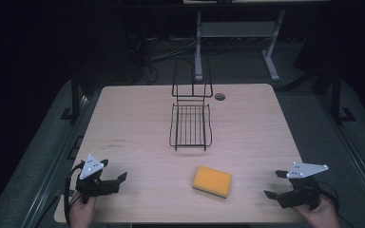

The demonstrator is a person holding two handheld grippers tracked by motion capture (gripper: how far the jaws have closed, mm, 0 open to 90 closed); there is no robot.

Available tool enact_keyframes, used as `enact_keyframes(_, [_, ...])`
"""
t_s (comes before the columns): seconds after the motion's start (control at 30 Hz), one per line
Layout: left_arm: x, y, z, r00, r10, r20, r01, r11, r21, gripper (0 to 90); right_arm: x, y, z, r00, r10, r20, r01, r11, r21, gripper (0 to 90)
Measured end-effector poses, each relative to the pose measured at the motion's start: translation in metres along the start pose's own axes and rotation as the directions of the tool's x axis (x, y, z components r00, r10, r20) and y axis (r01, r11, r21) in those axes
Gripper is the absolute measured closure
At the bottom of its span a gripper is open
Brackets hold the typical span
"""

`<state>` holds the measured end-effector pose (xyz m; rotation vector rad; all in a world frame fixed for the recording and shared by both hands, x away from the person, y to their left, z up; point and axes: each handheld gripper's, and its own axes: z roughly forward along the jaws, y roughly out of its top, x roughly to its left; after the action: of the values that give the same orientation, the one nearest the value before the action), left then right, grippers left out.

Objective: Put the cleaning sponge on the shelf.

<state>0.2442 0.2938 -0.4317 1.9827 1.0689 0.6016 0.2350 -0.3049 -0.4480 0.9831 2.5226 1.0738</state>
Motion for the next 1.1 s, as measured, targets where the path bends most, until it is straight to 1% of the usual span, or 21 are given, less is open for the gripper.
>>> enact_keyframes(0.1, [-0.002,-0.001,-0.002,1.0000,0.000,0.002,0.000,1.0000,-0.001,14.0,0.002,0.003,0.001,0.9999,-0.008,-0.006,0.008,1.000,-0.007,13.8])
enact_keyframes(0.17, [-0.003,-0.002,-0.003,1.0000,0.002,0.005,-0.002,1.0000,-0.005,14.1,0.004,0.007,0.003,0.9997,-0.015,-0.020,0.015,1.000,-0.006,13.8])
enact_keyframes(0.23, [-0.002,-0.001,-0.004,1.0000,0.005,0.008,-0.004,0.9999,-0.010,14.0,0.006,0.011,0.006,0.9992,-0.023,-0.033,0.024,1.000,0.011,13.8])
enact_keyframes(0.33, [-0.001,-0.001,-0.003,0.9999,0.008,0.011,-0.008,0.9999,-0.009,14.1,0.009,0.019,0.010,0.9977,-0.046,-0.049,0.048,0.999,0.020,13.8])
enact_keyframes(0.4, [-0.001,-0.001,-0.002,0.9999,0.002,0.016,-0.002,1.0000,-0.008,14.0,0.009,0.024,0.012,0.9968,-0.052,-0.061,0.054,0.998,0.024,13.8])
enact_keyframes(0.47, [0.000,-0.001,-0.002,0.9999,0.001,0.013,-0.001,1.0000,-0.009,14.0,0.011,0.028,0.014,0.9960,-0.059,-0.068,0.061,0.998,0.029,13.8])
enact_keyframes(0.57, [0.000,-0.002,-0.003,0.9999,0.001,0.014,-0.001,0.9999,-0.013,14.1,0.013,0.036,0.017,0.9932,-0.082,-0.083,0.085,0.995,0.042,13.8])
enact_keyframes(0.7, [0.002,-0.002,-0.004,0.9999,0.001,0.011,-0.001,0.9999,-0.015,14.1,0.019,0.046,0.023,0.9880,-0.105,-0.113,0.112,0.992,0.056,13.9])
enact_keyframes(0.73, [0.002,-0.002,-0.005,1.0000,0.001,0.008,0.000,0.9999,-0.016,14.0,0.021,0.051,0.025,0.9849,-0.120,-0.124,0.129,0.990,0.063,13.9])
enact_keyframes(0.77, [0.002,-0.002,-0.005,1.0000,0.001,0.008,0.000,0.9999,-0.016,14.0,0.021,0.051,0.025,0.9849,-0.120,-0.124,0.129,0.990,0.063,13.9])
enact_keyframes(0.8, [0.002,-0.002,-0.005,0.9999,0.003,0.010,-0.002,0.9998,-0.018,14.1,0.024,0.057,0.027,0.9819,-0.136,-0.132,0.146,0.987,0.070,13.9])
enact_keyframes(0.83, [0.002,-0.002,-0.005,0.9999,0.003,0.010,-0.002,0.9998,-0.018,14.0,0.024,0.057,0.027,0.9819,-0.136,-0.132,0.146,0.987,0.070,13.9])
enact_keyframes(0.9, [0.001,-0.002,-0.004,0.9999,0.001,0.014,-0.001,0.9999,-0.017,14.0,0.027,0.063,0.029,0.9784,-0.149,-0.143,0.161,0.984,0.074,13.8])
enact_keyframes(0.93, [0.001,-0.002,-0.004,0.9998,0.004,0.019,-0.004,0.9999,-0.015,14.1,0.030,0.068,0.033,0.9743,-0.164,-0.154,0.179,0.980,0.089,13.8])
enact_keyframes(0.97, [0.001,-0.002,-0.003,0.9998,0.006,0.020,-0.006,0.9999,-0.012,14.1,0.030,0.068,0.033,0.9743,-0.164,-0.154,0.179,0.980,0.089,13.8])
enact_keyframes(1.1, [0.001,-0.002,-0.004,0.9997,0.006,0.022,-0.005,0.9999,-0.015,14.0,0.034,0.081,0.039,0.9648,-0.191,-0.181,0.212,0.971,0.107,13.8])
